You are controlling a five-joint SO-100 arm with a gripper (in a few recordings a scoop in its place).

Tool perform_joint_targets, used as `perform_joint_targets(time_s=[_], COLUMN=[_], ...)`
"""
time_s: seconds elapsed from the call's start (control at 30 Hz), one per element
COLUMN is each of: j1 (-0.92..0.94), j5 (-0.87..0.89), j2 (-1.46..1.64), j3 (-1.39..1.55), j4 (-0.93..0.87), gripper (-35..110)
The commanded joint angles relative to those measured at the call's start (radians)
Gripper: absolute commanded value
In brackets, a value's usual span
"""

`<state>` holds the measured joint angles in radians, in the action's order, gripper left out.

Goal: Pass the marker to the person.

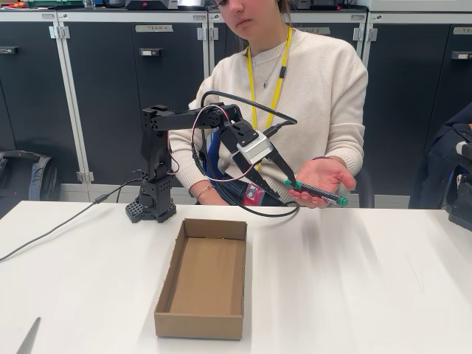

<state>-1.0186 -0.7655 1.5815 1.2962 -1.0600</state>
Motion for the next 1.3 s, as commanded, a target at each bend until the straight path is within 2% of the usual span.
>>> perform_joint_targets(time_s=[0.0,1.27], j1=[0.005,-0.003], j5=[0.005,0.011], j2=[0.072,0.072], j3=[-0.008,-0.038], j4=[0.021,-0.009], gripper=[19,18])
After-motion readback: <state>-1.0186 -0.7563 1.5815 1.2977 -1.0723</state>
